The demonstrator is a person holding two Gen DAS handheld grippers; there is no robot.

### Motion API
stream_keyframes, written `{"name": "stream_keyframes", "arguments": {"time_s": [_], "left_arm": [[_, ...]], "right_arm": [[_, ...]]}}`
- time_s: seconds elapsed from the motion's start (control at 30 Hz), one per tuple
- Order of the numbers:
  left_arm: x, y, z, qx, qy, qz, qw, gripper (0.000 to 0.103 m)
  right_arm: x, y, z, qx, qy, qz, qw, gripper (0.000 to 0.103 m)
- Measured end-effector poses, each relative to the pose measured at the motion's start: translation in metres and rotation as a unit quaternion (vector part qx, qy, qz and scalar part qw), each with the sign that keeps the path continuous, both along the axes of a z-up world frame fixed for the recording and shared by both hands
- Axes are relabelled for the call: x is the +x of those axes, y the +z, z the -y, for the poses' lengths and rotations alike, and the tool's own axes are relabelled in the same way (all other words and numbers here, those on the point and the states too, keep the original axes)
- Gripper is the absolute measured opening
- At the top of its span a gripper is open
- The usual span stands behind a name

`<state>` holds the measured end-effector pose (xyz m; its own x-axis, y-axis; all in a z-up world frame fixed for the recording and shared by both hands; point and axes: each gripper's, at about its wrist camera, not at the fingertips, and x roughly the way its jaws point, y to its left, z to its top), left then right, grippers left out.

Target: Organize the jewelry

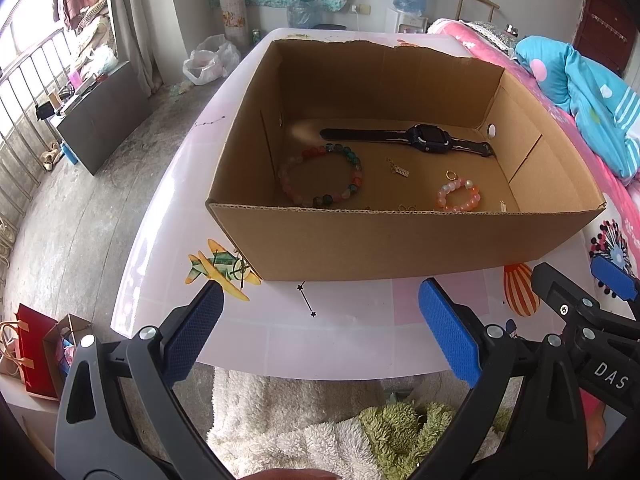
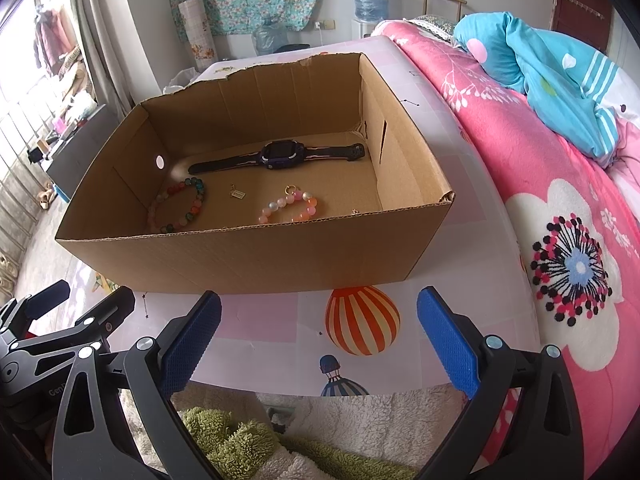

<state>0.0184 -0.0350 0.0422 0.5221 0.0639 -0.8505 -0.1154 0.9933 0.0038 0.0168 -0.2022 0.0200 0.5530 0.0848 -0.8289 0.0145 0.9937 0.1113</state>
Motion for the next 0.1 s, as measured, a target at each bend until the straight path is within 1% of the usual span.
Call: {"name": "stream_keyframes", "arguments": {"time_s": [0.1], "left_arm": [[-0.0010,-0.0002,0.0005,-0.001,0.001,-0.001,1.0000,0.095]], "right_arm": [[-0.0004,-0.0002,-0.0002,0.000,-0.002,0.000,1.000,0.096]]}}
